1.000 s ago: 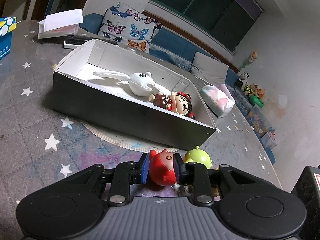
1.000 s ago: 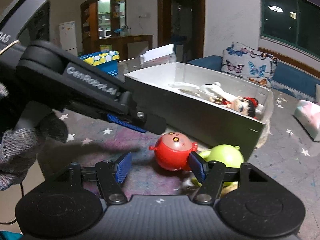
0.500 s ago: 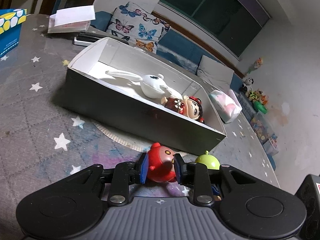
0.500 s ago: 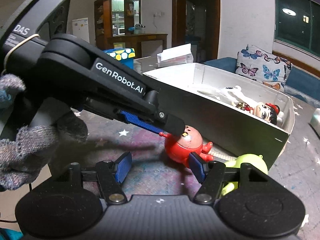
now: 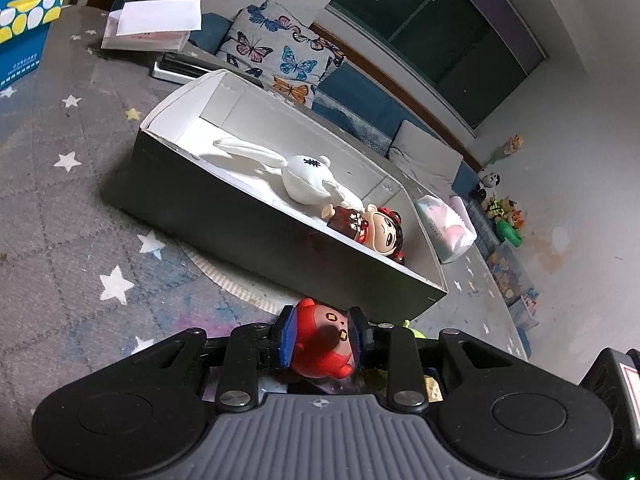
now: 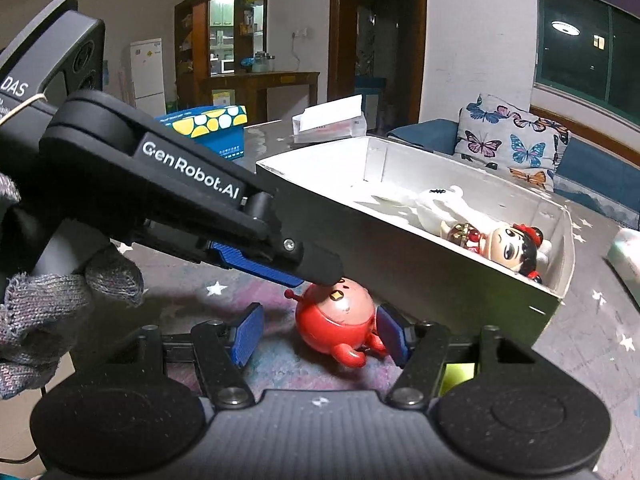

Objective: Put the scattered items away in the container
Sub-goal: 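Grasp the red round toy with the left tool while the right tool closes on it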

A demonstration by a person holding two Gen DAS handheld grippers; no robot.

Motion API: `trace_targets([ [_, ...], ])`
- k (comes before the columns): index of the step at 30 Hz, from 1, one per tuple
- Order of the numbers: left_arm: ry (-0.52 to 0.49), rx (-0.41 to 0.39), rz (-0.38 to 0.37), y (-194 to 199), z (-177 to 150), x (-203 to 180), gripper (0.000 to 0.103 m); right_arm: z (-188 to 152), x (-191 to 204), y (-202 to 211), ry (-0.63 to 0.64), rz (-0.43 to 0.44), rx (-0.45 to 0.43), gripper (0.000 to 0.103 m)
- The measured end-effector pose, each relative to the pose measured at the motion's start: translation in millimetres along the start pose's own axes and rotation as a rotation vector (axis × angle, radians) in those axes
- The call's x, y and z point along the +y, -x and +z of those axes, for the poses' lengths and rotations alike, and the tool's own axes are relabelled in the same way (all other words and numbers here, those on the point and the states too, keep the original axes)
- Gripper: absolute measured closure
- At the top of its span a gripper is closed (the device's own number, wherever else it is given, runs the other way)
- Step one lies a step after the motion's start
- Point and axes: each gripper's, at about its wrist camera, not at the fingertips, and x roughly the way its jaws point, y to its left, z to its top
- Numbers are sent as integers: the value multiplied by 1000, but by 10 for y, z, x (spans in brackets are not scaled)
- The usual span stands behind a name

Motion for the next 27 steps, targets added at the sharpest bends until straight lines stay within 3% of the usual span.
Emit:
trace_targets([
  [12, 45, 20, -9, -72, 14, 60, 73, 16, -37, -99, -9, -19, 15, 45],
  [16, 51, 21, -5, -95, 15, 70, 72, 16, -35, -128, -11, -31, 24, 53],
  [27, 11, 20, -13, -38, -20, 17, 74, 8, -21, -74, -2, -36, 23, 54],
])
